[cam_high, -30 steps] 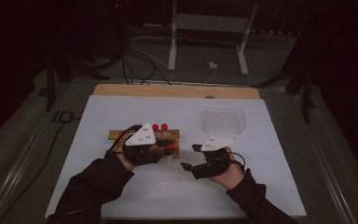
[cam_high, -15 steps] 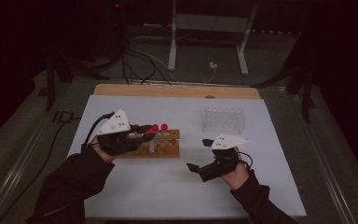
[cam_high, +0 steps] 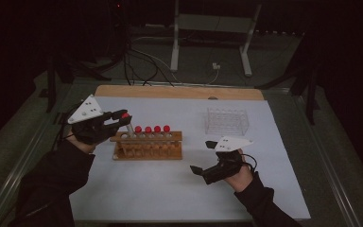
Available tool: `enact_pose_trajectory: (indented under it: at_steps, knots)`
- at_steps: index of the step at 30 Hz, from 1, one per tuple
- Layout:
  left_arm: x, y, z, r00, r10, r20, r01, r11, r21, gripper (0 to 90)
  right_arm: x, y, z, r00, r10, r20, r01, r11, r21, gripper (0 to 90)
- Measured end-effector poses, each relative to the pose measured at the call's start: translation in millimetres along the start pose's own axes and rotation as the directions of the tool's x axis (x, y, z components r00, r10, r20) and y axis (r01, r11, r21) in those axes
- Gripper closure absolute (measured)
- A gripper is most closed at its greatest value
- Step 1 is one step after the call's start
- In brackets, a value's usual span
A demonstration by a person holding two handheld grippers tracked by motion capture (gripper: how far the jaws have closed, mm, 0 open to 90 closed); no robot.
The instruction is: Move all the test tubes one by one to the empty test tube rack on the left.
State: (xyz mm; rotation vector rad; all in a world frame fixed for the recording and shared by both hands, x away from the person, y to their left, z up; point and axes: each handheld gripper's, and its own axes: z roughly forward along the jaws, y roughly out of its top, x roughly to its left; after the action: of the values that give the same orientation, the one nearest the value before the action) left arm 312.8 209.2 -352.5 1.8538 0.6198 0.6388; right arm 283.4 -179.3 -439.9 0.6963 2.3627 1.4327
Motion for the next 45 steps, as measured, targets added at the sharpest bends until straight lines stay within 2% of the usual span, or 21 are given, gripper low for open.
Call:
enact_pose_trajectory:
  at_steps: [1,4,7,8,10,11,13,18,30,41,45]
  knots:
    - [2.0,-1.8,1.3,0.9995,-0.002,-0.031,0.002,1.0,-0.009,71.8,-0.1,0.1,-0.3,1.0,0.001,0.001,-0.001,1.0,-0.001,0.0]
    - [8.7,-7.5,6.5,0.998,-0.034,-0.054,0.033,0.9992,-0.024,71.8,-0.5,0.2,-1.5,1.0,0.002,0.004,-0.002,1.0,-0.002,0.0]
    - [12.1,-16.2,14.9,0.9967,-0.051,-0.063,0.05,0.9986,-0.018,71.8,-1.1,0.0,-2.5,1.0,0.002,0.004,-0.002,1.0,-0.004,0.0]
    - [11.8,-19.2,17.8,0.9958,-0.043,-0.08,0.043,0.999,-0.009,71.8,-1.4,-0.1,-2.8,1.0,0.003,0.003,-0.003,1.0,-0.004,0.0]
    - [12.7,-24.7,22.4,0.9956,-0.059,-0.073,0.059,0.9983,-0.004,71.9,-1.8,-0.4,-3.2,1.0,0.005,0.005,-0.005,1.0,-0.003,0.0]
    - [12.2,-28.7,25.8,0.9949,-0.054,-0.085,0.055,0.9985,0.003,71.8,-2.1,-0.6,-3.4,1.0,0.006,0.005,-0.006,1.0,-0.004,0.0]
    - [12.6,-35.4,30.4,0.9953,-0.071,-0.066,0.071,0.9974,0.005,71.8,-2.6,-1.0,-3.6,1.0,0.004,0.007,-0.004,1.0,-0.002,0.0]
    - [11.5,-48.4,39.5,0.9944,-0.074,-0.076,0.076,0.9965,0.034,71.8,-3.0,-1.8,-4.2,0.9999,0.008,0.006,-0.008,1.0,-0.002,0.0]
    - [7.0,-75.2,55.3,0.9925,-0.102,-0.067,0.107,0.9916,0.073,71.8,-4.8,-2.5,-5.9,0.9999,0.014,0.004,-0.014,1.0,-0.003,0.0]
    - [4.8,-85.0,62.3,0.9931,-0.091,-0.073,0.1,0.9878,0.12,71.7,-4.6,-3.4,-5.1,0.9999,0.015,-0.003,-0.015,1.0,0.002,0.0]
    - [5.2,-85.9,61.9,0.9927,-0.097,-0.072,0.106,0.987,0.121,71.6,-4.5,-3.5,-5.3,0.9999,0.013,-0.003,-0.013,1.0,0.002,0.0]
